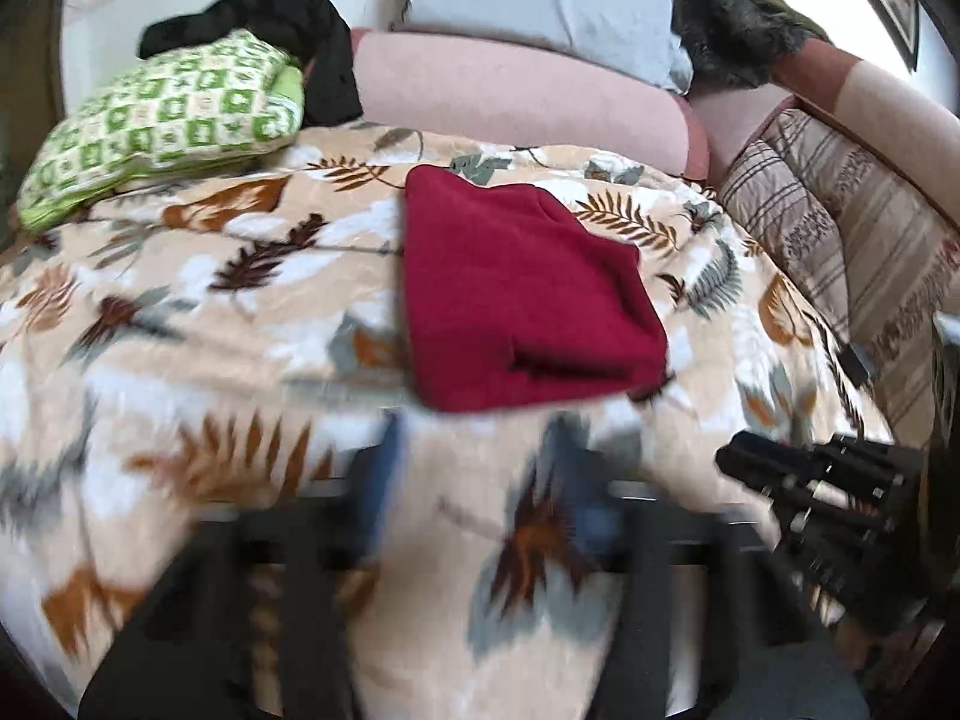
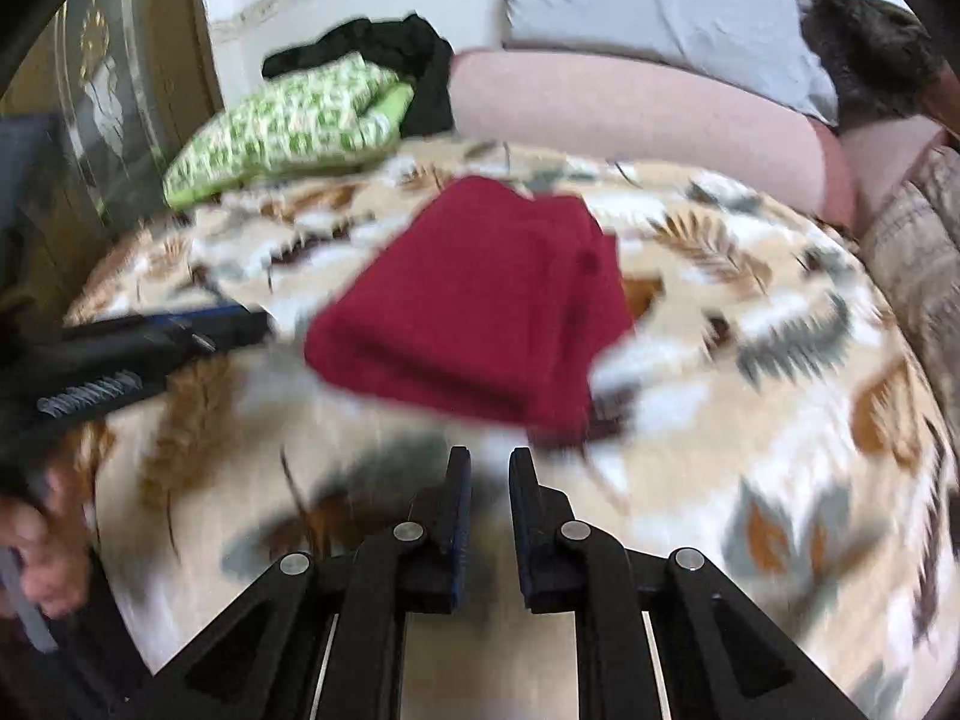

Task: Fold small clothes
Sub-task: 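Release the folded red bundle and pull both grippers back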

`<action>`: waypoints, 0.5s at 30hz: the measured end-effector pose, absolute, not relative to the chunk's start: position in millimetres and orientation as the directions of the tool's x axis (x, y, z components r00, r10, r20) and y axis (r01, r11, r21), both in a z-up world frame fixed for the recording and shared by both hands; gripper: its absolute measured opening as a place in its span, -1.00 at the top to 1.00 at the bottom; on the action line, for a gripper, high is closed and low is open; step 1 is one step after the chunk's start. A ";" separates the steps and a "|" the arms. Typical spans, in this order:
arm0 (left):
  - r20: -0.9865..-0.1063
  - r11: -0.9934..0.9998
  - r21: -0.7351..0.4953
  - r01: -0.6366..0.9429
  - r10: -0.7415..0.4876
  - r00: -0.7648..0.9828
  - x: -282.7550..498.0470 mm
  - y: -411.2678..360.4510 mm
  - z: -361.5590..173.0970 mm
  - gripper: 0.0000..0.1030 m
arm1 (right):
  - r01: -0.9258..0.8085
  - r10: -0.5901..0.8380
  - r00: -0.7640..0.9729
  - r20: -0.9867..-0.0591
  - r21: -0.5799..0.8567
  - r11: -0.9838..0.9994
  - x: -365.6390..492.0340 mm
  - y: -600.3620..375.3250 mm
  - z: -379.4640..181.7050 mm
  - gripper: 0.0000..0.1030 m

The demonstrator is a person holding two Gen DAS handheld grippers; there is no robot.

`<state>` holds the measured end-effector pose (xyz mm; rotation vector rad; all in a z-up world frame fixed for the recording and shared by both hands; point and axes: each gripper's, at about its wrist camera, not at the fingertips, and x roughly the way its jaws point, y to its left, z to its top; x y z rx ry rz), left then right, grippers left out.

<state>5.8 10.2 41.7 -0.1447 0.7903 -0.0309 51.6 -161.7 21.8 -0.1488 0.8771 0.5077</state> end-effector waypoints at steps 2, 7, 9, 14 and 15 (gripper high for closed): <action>-0.699 0.988 -0.151 -0.043 -0.076 0.711 -18.3 7.8 33.0 -0.57 | -0.457 0.380 0.537 -0.753 0.118 0.881 32.9 -175.7 23.6 0.77; -0.756 1.000 -0.010 -0.002 -0.006 0.655 -38.8 -26.9 22.3 -0.68 | -0.389 0.341 0.581 -0.739 0.115 0.914 -7.0 -204.2 27.6 0.71; -0.740 0.999 0.030 -0.016 0.033 0.672 -49.3 -34.3 24.6 -0.68 | -0.376 0.340 0.602 -0.722 0.119 0.919 -17.4 -212.0 31.1 0.49; -0.710 0.989 0.122 -0.083 0.145 0.689 -60.1 -44.6 29.7 -0.68 | -0.347 0.332 0.661 -0.673 0.118 0.930 -42.6 -223.2 38.8 0.18; -0.707 0.988 0.120 -0.097 0.154 0.690 -61.5 -45.4 31.2 -0.68 | -0.346 0.332 0.665 -0.669 0.117 0.931 -44.9 -223.4 38.6 0.16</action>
